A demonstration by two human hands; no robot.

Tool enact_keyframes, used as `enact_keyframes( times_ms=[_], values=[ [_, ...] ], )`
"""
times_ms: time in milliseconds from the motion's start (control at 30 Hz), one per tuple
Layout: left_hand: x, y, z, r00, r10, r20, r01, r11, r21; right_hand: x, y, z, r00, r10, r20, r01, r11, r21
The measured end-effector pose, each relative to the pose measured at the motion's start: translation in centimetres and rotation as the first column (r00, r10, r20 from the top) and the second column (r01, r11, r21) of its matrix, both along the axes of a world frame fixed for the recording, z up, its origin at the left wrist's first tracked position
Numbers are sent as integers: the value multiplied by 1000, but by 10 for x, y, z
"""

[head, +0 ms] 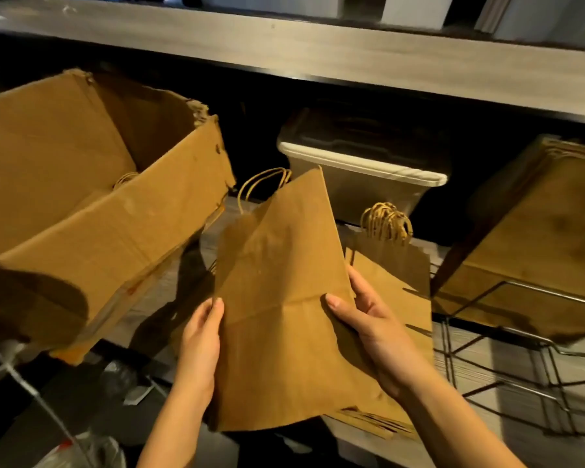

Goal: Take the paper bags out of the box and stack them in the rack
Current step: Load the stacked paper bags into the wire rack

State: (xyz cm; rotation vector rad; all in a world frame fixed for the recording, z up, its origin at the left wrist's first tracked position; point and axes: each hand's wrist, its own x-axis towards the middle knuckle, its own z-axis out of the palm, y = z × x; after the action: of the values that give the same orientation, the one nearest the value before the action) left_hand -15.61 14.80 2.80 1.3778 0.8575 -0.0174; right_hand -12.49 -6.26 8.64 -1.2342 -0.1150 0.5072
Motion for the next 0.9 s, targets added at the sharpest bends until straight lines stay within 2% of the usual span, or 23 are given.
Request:
enact_keyframes(
  times_ms=[67, 133, 233, 400, 500, 633, 733, 900],
  values=[
    [3, -6, 1, 999, 53, 15, -50, 990, -135, 3, -14, 3, 998, -1, 57, 3, 999, -38],
    [13, -27, 6, 998, 50, 46, -40, 981, -187, 7, -41, 8, 990, -26, 135, 39, 995, -94],
    [29, -57, 20, 989, 41, 145, -15, 984, -177, 12, -77, 17, 958, -120, 260, 165, 973, -160],
    [46, -101, 51, 942, -33, 335, 92, 983, -160, 17, -124, 29, 845, -293, 447, 418, 884, -210],
    [61, -130, 69, 896, -89, 434, 155, 981, -119, 19, -146, 38, 734, -371, 569, 573, 788, -224],
    [83, -170, 100, 788, -251, 562, 314, 949, -16, 25, -173, 52, 531, -487, 694, 767, 624, -149],
    [98, -195, 120, 672, -413, 615, 455, 885, 96, 33, -190, 59, 365, -560, 744, 876, 476, -72],
    [118, -223, 140, 496, -607, 621, 652, 733, 196, 50, -214, 61, 185, -653, 735, 954, 298, 25]
  ],
)
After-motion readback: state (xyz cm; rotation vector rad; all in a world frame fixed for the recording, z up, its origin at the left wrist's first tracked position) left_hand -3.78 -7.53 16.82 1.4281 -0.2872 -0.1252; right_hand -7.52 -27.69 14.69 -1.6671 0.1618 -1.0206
